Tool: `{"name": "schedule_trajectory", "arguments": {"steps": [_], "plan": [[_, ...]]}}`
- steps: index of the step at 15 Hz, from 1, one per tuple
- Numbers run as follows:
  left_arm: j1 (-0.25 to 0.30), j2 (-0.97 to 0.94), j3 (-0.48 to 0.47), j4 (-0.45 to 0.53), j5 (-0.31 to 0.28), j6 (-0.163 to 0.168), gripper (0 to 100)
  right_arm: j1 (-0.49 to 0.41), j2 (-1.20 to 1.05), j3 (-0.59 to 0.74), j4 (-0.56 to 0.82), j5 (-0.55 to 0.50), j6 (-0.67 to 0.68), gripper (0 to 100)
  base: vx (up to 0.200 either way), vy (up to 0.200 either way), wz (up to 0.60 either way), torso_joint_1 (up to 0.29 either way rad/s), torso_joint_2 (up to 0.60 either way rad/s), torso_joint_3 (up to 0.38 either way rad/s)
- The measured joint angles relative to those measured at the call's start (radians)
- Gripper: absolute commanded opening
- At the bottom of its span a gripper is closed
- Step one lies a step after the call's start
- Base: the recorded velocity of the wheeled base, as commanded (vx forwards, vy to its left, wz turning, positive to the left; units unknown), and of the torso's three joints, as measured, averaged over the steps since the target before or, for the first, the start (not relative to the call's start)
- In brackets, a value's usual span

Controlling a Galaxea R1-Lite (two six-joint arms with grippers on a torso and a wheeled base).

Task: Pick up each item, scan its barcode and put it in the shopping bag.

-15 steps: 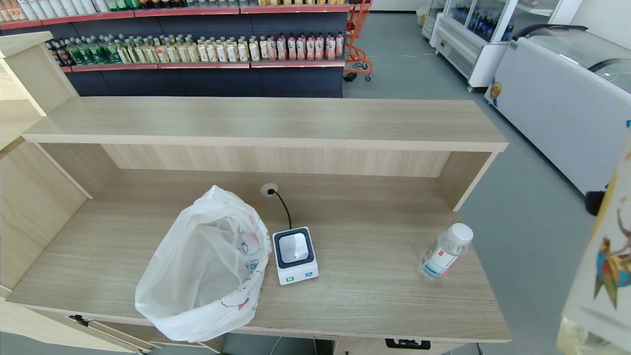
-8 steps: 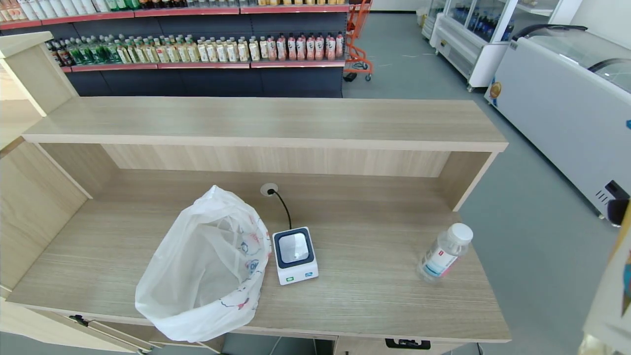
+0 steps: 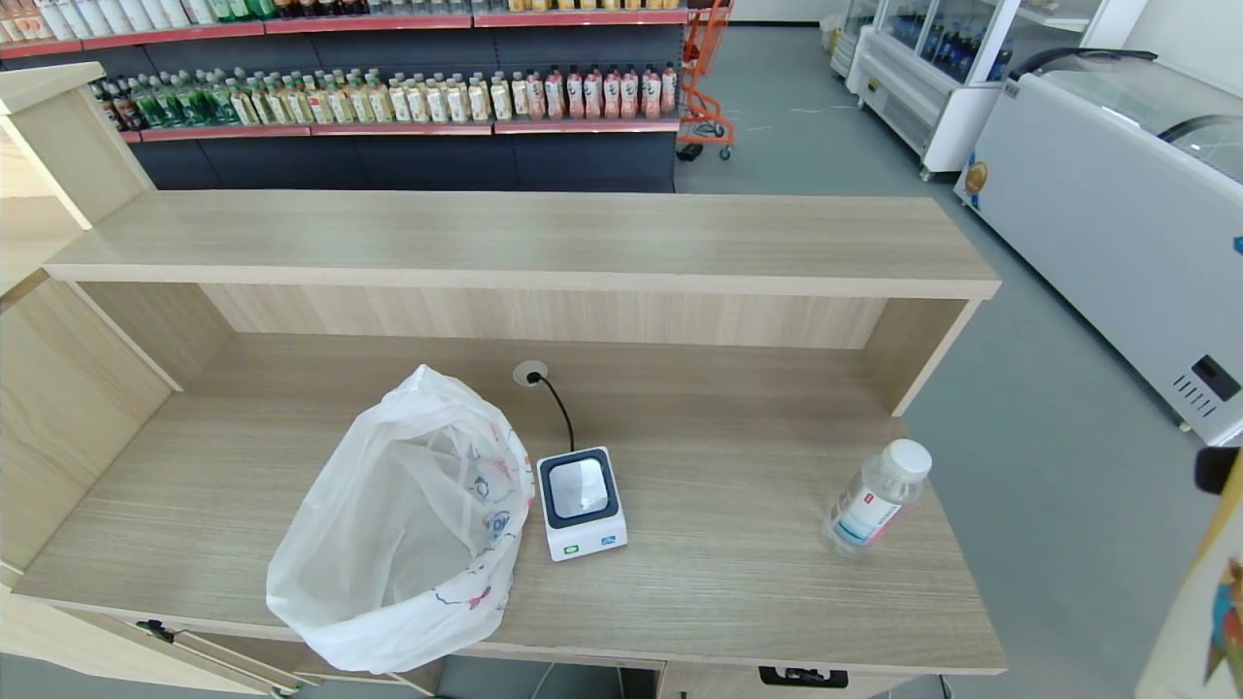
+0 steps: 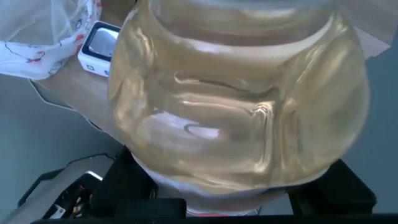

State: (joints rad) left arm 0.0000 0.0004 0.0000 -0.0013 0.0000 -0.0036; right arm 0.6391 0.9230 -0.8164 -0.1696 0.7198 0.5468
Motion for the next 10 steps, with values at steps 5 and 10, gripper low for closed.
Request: {"name": "schedule_trajectory", "arguments": {"steps": [5, 10], "plan": [[0.000, 0.000, 0.000, 0.000, 0.000, 0.000, 100, -0.070, 0.015, 0.071, 0.002, -0.415, -0.582, 0, 0.000, 0.000, 0.00, 0.000, 0.00, 0.000], [0.000, 0.000, 0.000, 0.000, 0.000, 0.001, 100, -0.136, 0.041, 0.157, -0.003, -0.797, -0.817, 0, 0.000, 0.000, 0.00, 0.000, 0.00, 0.000]]}}
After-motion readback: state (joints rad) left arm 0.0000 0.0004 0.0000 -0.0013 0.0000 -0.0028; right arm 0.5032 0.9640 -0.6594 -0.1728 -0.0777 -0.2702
